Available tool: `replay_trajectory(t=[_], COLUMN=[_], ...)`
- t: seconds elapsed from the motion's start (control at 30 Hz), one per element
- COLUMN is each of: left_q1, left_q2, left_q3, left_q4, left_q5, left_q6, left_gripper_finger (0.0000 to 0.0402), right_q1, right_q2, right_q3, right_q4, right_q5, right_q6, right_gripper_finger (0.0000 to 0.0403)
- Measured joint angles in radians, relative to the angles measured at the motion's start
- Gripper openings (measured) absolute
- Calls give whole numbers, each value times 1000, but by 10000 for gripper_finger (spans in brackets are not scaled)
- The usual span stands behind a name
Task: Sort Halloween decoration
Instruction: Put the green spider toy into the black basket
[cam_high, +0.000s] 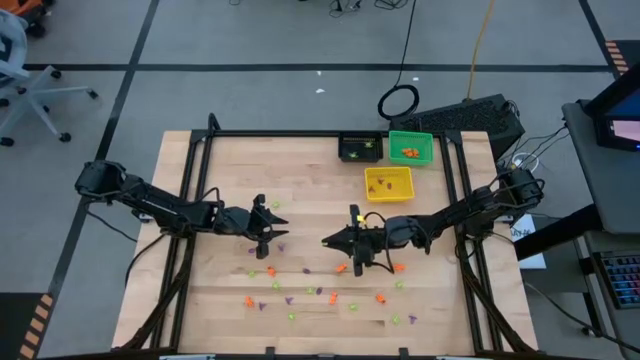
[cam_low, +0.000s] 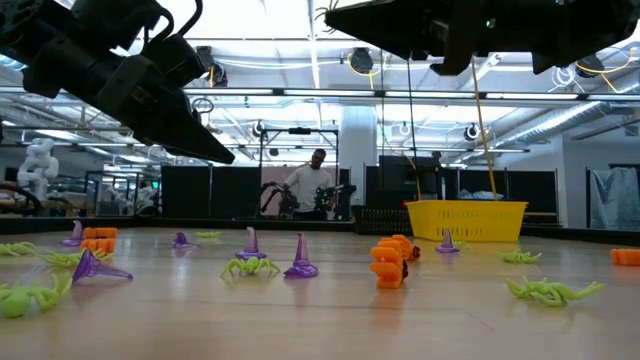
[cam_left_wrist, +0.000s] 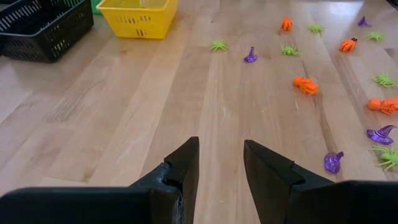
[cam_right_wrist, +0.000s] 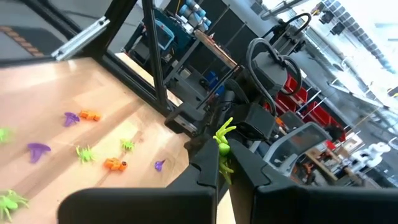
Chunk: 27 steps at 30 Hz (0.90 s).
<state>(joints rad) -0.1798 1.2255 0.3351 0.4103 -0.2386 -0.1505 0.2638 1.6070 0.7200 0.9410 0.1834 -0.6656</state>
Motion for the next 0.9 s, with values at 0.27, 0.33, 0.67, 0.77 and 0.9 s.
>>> replay_trajectory(t=[0.27,0.33,0.67,0.77,0.9], left_q1=[0,0,0,0,0], left_q2=[0,0,0,0,0], left_q3=[0,0,0,0,0], left_q4=[0,0,0,0,0], left_q5=[0,0,0,0,0], left_q6=[0,0,-1,-1,-2], left_gripper_finger=[128,128,128,128,128], right_q1=[0,0,-3,-9,-30], right_q2=[0,0,0,0,0], right_q3=[0,0,0,0,0], right_q4=[27,27,60,73,79], right_q5=[2,3,4,4,4], right_q6=[106,108,234,271,368], right_gripper_finger=[4,4,4,4,4])
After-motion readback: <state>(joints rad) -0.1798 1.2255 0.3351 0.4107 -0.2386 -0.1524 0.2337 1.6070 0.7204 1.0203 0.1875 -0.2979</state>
